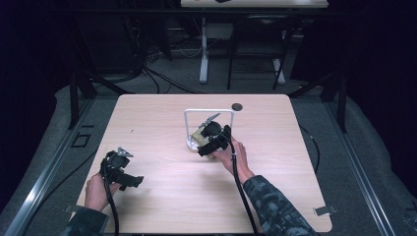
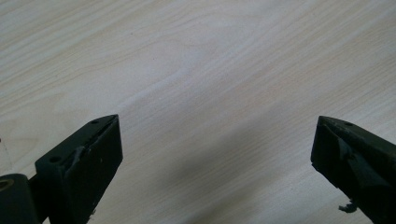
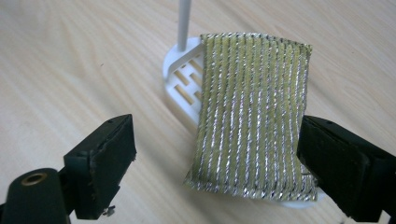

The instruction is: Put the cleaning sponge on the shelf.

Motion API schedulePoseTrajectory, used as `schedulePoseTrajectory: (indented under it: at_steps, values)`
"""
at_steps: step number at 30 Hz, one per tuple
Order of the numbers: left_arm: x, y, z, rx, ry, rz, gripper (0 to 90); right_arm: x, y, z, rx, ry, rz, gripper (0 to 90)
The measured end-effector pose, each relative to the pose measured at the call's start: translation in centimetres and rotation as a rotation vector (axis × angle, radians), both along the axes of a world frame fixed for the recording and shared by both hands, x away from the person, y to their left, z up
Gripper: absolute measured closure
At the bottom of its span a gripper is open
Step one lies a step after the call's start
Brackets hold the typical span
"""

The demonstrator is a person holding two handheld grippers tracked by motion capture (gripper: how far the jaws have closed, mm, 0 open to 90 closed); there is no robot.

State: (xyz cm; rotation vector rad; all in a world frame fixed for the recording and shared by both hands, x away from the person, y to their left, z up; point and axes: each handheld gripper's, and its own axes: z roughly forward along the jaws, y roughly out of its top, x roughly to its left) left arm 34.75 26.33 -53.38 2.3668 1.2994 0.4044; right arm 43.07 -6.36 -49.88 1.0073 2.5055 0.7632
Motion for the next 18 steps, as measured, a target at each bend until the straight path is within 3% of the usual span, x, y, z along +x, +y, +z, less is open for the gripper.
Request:
schedulePoseTrajectory:
  at_steps: [7,18]
  values:
    - [0.0,0.0,0.0,0.002,0.002,-0.002,2.2,-1.6,-1.2,1.2,0.011,0.008,0.038,8.8]
    - [0.0,-0.1,0.0,0.000,-0.001,-0.006,2.0,-3.9,-4.4,2.4,0.027,-0.012,0.031,8.0]
